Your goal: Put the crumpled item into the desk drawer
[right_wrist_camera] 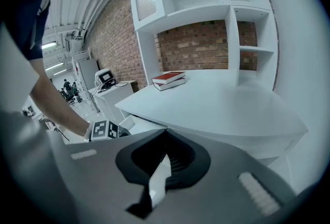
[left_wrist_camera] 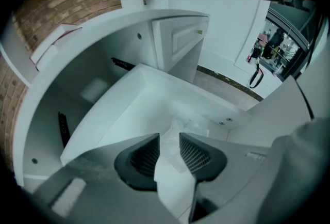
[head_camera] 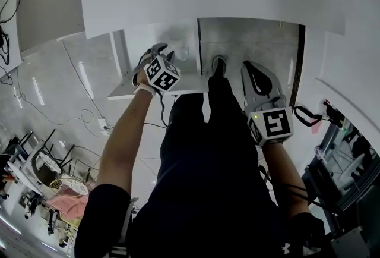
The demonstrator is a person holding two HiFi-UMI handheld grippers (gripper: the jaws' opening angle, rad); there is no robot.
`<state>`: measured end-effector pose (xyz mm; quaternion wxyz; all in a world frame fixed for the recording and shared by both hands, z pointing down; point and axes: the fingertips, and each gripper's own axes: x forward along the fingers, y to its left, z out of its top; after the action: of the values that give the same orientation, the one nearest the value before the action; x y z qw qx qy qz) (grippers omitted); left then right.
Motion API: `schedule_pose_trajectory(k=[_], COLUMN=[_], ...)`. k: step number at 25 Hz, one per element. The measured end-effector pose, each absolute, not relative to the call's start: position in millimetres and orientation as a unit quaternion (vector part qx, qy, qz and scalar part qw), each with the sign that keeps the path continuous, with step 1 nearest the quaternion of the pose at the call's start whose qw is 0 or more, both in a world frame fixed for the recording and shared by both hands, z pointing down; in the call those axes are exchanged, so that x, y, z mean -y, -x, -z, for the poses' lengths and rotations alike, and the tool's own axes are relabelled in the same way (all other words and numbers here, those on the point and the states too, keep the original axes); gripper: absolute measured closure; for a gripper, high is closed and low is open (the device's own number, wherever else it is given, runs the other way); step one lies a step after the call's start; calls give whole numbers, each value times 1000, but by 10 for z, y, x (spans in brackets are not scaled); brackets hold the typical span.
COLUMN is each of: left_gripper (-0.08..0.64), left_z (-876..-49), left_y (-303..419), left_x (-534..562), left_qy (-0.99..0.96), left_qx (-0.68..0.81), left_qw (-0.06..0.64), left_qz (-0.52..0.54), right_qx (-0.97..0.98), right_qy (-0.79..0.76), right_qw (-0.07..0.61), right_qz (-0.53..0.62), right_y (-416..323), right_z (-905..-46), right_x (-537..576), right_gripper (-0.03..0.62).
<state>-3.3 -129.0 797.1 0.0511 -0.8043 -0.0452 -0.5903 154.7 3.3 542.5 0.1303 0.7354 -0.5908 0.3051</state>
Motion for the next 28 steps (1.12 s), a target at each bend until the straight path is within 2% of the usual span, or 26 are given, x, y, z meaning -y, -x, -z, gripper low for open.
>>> schedule_pose_trajectory(k=[12,28], left_gripper=[431,431], left_z=[-6271,-4162], left_y=[-61,57], left_x=[1528,1397], left_qy=[895,942], left_qx=[-85,-205], left_qw=[50,82], left_qz=[436,254], right_qx=[627,674], right_qy=[-737,-722], right_qw=[133,110], right_qz=[-212,-112], right_y=[-1393,-1203], right_z=[-4818,-4010], right_x=[146,270], right_gripper=[591,591])
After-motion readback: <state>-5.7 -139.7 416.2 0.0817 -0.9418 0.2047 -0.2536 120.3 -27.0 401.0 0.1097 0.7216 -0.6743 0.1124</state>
